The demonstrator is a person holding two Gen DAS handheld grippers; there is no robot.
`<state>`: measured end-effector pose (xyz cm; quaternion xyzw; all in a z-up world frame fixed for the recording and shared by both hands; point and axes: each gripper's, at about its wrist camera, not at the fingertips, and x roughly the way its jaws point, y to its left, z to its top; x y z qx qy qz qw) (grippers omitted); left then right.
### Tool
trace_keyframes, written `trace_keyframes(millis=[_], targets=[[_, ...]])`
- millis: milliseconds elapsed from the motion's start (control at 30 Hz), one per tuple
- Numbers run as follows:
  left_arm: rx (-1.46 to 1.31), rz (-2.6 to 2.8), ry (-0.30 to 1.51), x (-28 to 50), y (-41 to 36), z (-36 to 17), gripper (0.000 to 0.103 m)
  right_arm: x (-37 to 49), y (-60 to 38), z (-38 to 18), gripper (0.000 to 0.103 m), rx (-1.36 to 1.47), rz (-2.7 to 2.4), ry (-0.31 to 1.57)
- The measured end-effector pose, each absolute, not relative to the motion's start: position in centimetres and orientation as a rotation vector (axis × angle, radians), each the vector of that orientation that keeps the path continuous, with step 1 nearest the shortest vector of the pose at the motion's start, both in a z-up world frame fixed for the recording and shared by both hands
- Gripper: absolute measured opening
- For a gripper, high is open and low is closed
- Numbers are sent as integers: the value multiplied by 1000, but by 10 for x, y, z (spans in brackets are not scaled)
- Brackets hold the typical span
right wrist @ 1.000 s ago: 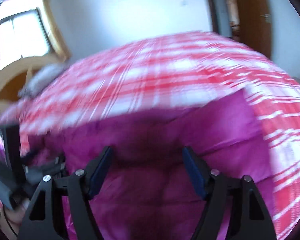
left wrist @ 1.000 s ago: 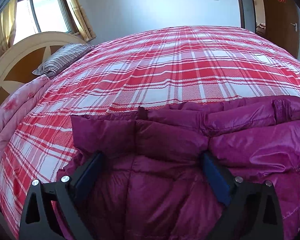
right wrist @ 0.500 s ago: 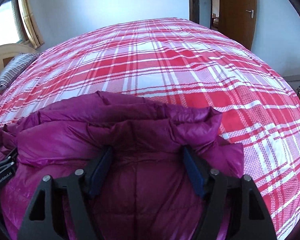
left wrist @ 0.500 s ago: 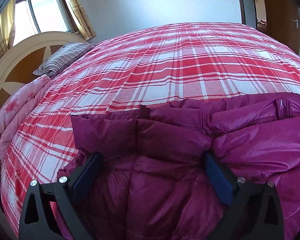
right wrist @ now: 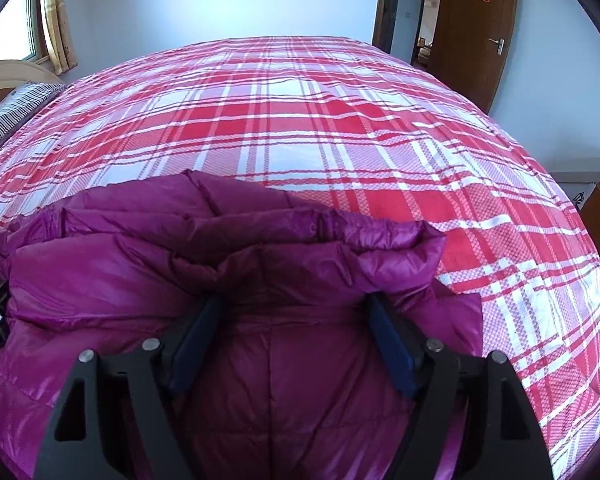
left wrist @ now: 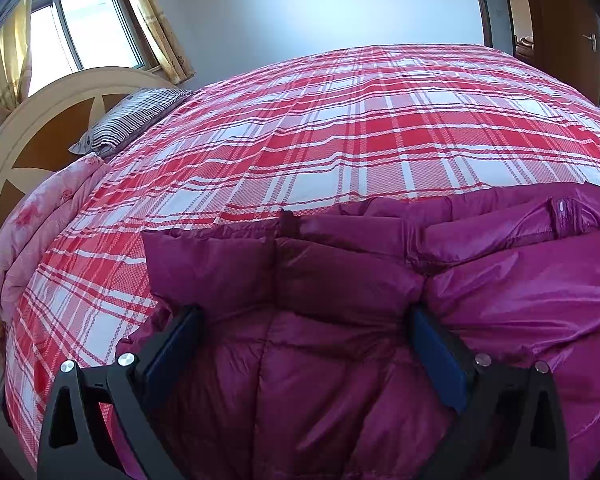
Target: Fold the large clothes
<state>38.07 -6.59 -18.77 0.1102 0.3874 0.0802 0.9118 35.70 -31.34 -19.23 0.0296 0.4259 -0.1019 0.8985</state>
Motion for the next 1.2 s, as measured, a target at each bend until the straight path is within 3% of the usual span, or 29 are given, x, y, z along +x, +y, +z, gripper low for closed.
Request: trace_keyframes(millis=[167,333,633,1200], targets=[[241,177,792,382,-69,-189,102,353,-315,-180,78,126,-251,908],[225,169,798,383,-66,-190,102,339,-282,-152,82,233,-190,819],[214,171,808,387,-65,-190,102,354,-255,-184,87,134,-217,839],[202,164,813,387,-63,-190,102,360,-248,-193,90,58,-244,875]])
